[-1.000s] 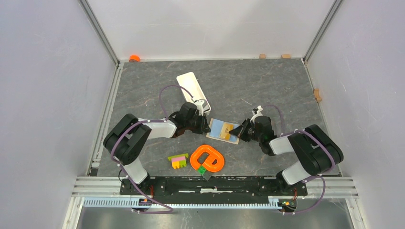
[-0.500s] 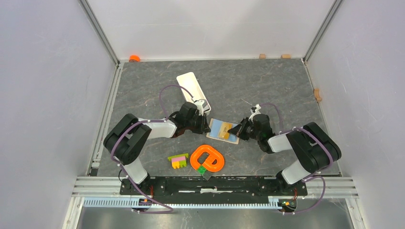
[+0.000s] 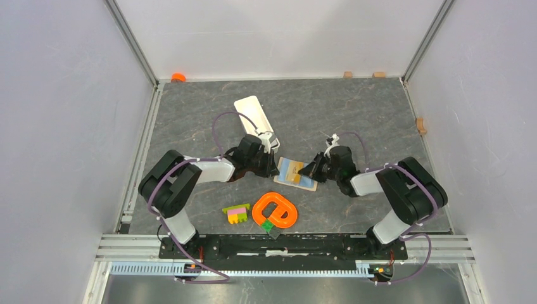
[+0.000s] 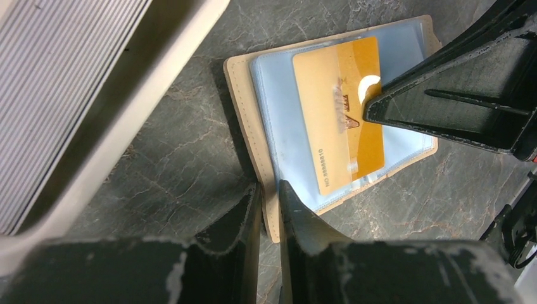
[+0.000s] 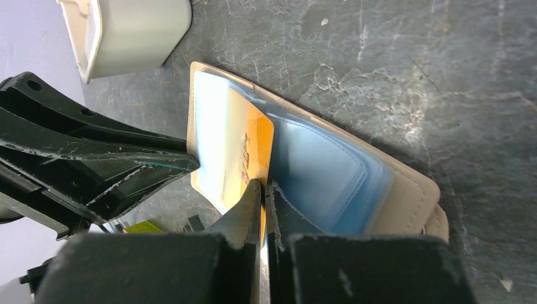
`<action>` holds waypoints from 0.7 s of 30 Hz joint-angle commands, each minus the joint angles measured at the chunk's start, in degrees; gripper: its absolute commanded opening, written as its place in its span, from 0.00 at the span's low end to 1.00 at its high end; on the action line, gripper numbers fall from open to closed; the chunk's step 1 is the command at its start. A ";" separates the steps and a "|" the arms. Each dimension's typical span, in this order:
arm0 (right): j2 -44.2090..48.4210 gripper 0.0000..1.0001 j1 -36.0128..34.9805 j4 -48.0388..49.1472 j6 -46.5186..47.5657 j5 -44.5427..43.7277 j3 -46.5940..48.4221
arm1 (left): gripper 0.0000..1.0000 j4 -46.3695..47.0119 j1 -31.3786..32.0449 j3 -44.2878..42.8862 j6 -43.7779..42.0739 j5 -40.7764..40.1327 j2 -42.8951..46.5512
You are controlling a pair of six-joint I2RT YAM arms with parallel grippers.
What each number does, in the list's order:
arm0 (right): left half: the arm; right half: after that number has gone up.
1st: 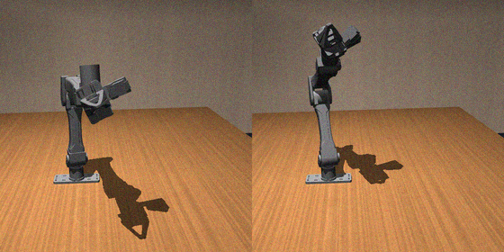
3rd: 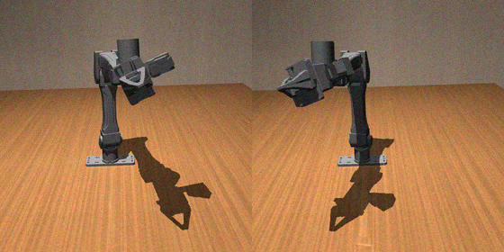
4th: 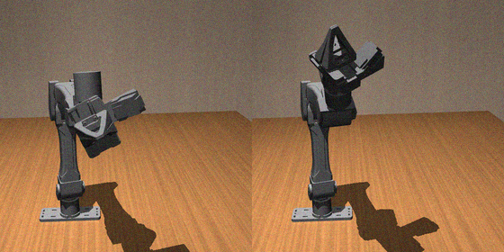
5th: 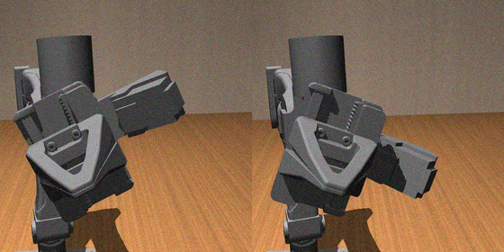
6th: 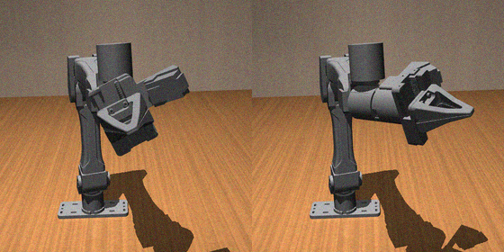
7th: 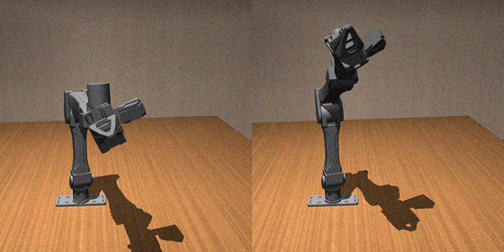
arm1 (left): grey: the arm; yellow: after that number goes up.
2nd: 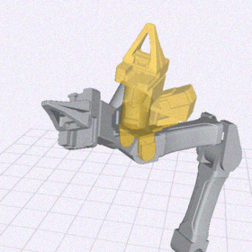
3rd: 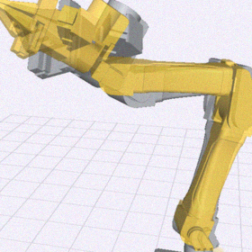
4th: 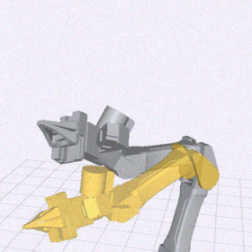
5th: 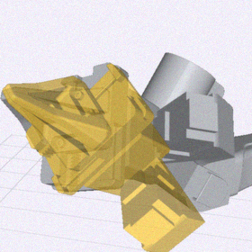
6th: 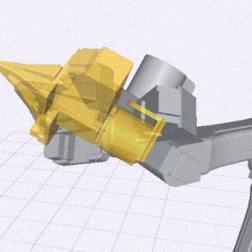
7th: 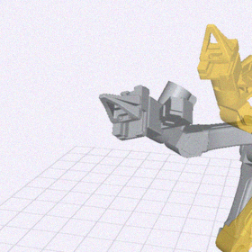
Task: Put the credit cards into the card holder
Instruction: Insert the credit card into the card holder.
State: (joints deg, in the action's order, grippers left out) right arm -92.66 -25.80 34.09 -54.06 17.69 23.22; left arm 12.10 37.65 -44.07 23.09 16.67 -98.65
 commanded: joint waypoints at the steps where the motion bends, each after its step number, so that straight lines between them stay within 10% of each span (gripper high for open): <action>1: -1.93 0.07 -1.57 -7.58 5.01 -5.77 2.44 | 0.21 1.17 0.87 -0.49 -1.69 3.92 -2.29; 21: 11.79 0.49 -3.99 -27.01 25.93 -14.69 10.75 | 0.32 5.49 0.95 3.02 6.38 7.51 5.15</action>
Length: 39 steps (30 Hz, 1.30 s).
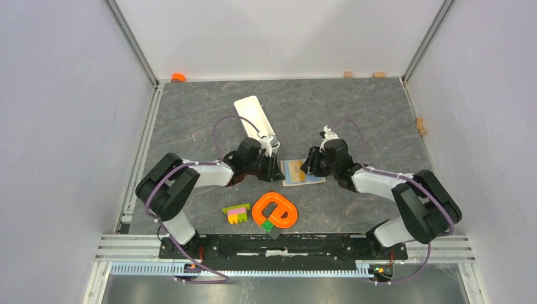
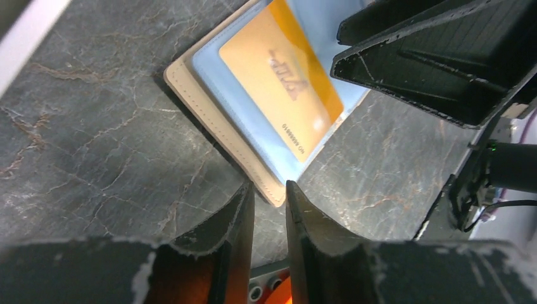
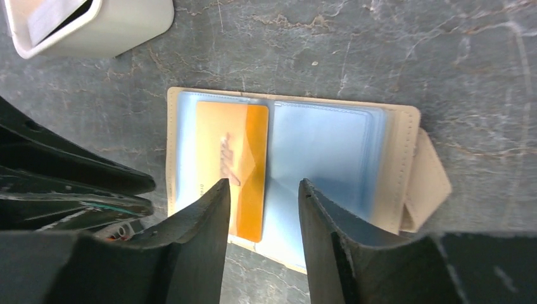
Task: Put the credit cards into the card holder
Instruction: Insert the credit card into the card holder.
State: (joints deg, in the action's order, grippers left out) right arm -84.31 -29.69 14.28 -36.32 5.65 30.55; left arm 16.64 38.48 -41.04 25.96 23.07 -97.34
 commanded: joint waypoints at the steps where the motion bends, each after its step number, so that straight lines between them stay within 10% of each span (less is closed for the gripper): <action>1: 4.09 0.51 -0.09 -8.34 9.46 -2.98 3.68 | 0.32 1.63 0.11 0.31 4.43 1.01 4.24; 39: -3.94 0.33 -6.25 -2.86 8.97 7.40 7.31 | 0.24 11.04 0.19 2.06 9.66 0.74 -3.83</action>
State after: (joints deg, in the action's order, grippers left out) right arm -87.81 -35.33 9.43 -26.74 11.97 35.27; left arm 25.06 38.44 -38.81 34.46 22.57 -100.60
